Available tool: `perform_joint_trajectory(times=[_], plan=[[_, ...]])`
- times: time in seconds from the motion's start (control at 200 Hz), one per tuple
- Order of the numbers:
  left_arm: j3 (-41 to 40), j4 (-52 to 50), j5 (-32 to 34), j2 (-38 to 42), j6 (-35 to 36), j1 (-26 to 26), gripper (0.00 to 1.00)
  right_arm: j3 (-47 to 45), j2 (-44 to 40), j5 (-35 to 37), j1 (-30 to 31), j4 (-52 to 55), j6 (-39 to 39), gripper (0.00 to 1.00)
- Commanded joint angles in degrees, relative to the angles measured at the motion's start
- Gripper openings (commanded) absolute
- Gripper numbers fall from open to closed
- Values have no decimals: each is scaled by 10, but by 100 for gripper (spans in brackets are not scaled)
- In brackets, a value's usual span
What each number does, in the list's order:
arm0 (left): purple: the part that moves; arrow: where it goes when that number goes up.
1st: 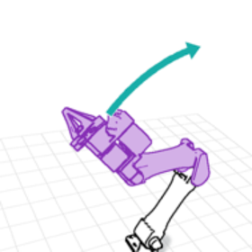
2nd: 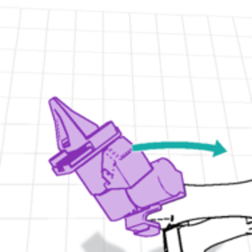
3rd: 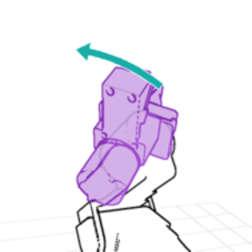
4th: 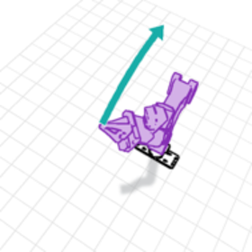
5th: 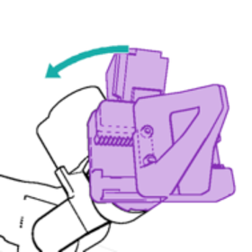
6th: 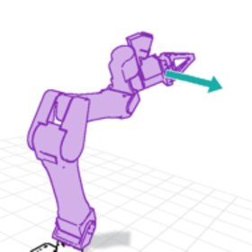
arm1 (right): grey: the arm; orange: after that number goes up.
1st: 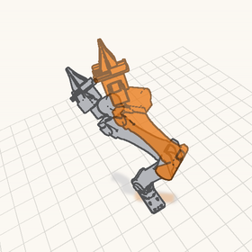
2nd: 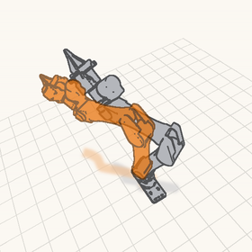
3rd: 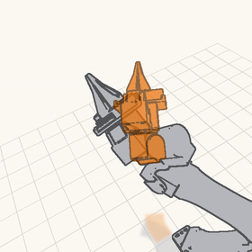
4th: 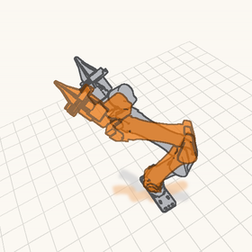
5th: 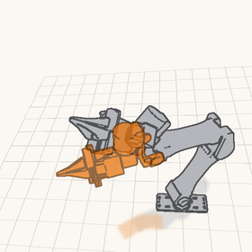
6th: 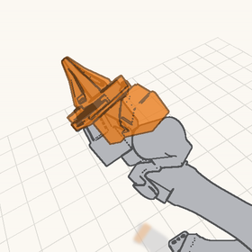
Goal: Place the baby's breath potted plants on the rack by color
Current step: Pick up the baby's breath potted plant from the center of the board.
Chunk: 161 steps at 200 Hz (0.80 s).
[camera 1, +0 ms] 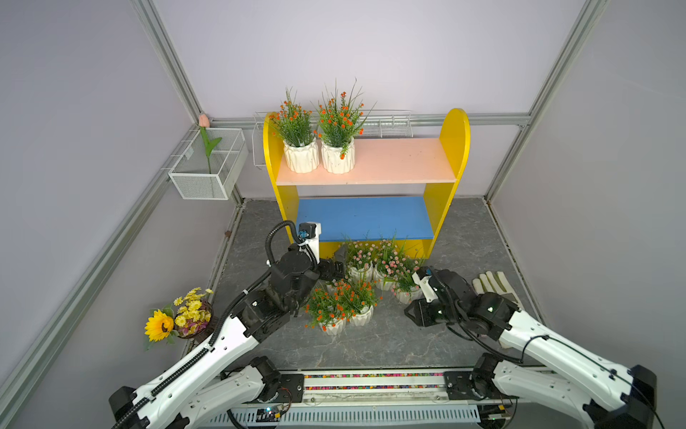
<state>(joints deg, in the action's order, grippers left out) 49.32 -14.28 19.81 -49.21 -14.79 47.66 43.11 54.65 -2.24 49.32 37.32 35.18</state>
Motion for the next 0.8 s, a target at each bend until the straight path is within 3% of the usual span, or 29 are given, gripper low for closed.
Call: perform_joint_trajectory(times=[0.0,0.225,0.8], plan=[[-42,24,-27,40,-35,2,99,-13,28,47,42,-85,37,40],[-83,12,-40,98,-57,2,98,-18,109,84,97,-170,57,34],[-78,-23,-41,119,-71,2,98,14,204,118,103,-233,43,28]])
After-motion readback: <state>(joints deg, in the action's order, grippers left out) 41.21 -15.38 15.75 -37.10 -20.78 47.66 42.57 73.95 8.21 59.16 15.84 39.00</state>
